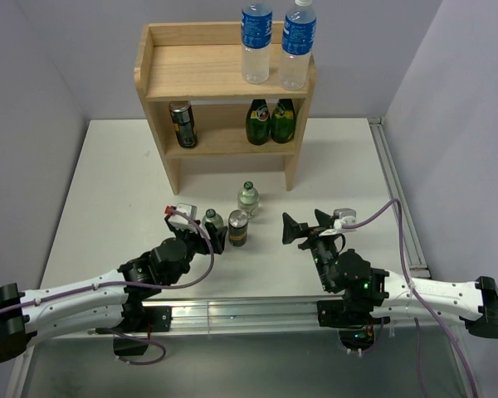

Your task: Place and organize the beverage onto the shelf

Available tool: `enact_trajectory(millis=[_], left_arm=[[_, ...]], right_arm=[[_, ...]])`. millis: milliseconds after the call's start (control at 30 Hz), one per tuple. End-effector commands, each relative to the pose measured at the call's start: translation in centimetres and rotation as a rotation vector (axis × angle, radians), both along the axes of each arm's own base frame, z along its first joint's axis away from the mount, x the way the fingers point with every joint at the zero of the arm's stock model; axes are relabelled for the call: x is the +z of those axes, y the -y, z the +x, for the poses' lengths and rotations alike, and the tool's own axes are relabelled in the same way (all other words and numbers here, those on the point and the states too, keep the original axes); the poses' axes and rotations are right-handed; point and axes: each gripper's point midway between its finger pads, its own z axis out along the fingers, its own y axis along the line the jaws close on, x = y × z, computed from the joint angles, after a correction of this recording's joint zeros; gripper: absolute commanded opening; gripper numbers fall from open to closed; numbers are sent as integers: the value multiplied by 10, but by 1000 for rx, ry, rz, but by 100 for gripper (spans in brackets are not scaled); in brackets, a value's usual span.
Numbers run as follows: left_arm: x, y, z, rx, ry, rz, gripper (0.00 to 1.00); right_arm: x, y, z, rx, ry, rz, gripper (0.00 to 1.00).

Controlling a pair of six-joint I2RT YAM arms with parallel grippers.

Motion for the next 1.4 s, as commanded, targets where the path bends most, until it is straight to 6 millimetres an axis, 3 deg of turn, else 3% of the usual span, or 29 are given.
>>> enact_trajectory(millis=[0,167,433,700,1067,1367], left_arm=[[20,-11,2,83,33,-60,94],[14,-17,0,100,15,-26,94],[-24,-12,0,95,-12,-20,94],[-47,-5,8,122,-14,19,94],[-55,13,21,123,48,29,93],[-78,14,33,159,44,96,88]], right_arm=[[-3,1,2,-13,-3,24,100],[-2,-1,3,-8,-2,28,100],[-4,-1,4,-12,-6,22,100],[-6,-5,5,-3,-9,13,100],[-9,-5,5,-1,-13,11,100],[-10,-5,5,3,-16,15,100]])
